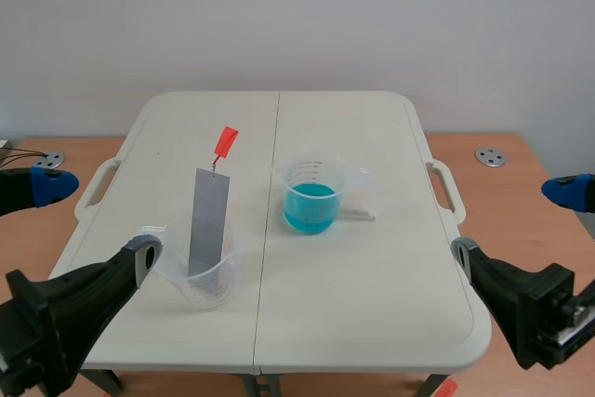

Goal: Hold the metal plate by the orange handle, dip it into the blue solution, take it out and point at it, then put the plate back in the beaker on the left.
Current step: 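Lift the metal plate out of the left beaker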

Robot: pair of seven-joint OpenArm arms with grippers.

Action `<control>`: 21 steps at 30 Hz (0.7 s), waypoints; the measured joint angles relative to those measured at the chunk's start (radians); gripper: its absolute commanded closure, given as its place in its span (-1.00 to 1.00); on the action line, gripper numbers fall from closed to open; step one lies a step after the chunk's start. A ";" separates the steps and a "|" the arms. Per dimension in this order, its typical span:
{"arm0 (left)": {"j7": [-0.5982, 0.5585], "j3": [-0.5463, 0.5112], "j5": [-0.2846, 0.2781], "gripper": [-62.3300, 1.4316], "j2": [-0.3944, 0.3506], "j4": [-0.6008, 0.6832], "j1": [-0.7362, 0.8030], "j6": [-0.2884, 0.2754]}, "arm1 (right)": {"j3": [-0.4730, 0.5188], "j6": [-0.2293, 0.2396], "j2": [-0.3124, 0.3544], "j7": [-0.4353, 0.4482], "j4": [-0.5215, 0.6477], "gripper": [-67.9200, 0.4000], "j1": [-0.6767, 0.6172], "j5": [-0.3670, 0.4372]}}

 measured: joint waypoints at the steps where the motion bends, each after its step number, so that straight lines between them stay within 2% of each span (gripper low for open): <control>1: 0.000 0.000 0.000 -1.00 0.000 0.000 0.000 0.000 | 0.000 0.000 0.000 0.000 0.000 -0.95 0.000 0.000; 9: 0.000 0.000 0.000 -1.00 0.000 0.000 0.000 0.000 | -0.013 0.011 0.000 -0.027 0.000 -0.95 0.034 -0.015; 20: 0.000 0.000 0.000 -1.00 0.000 0.000 0.000 0.000 | -0.155 0.011 0.000 -0.082 0.000 -0.95 0.179 0.001; 21: 0.000 0.000 0.000 -0.88 0.000 0.000 0.000 0.001 | -0.169 0.011 0.000 -0.083 -0.001 -0.95 0.194 0.011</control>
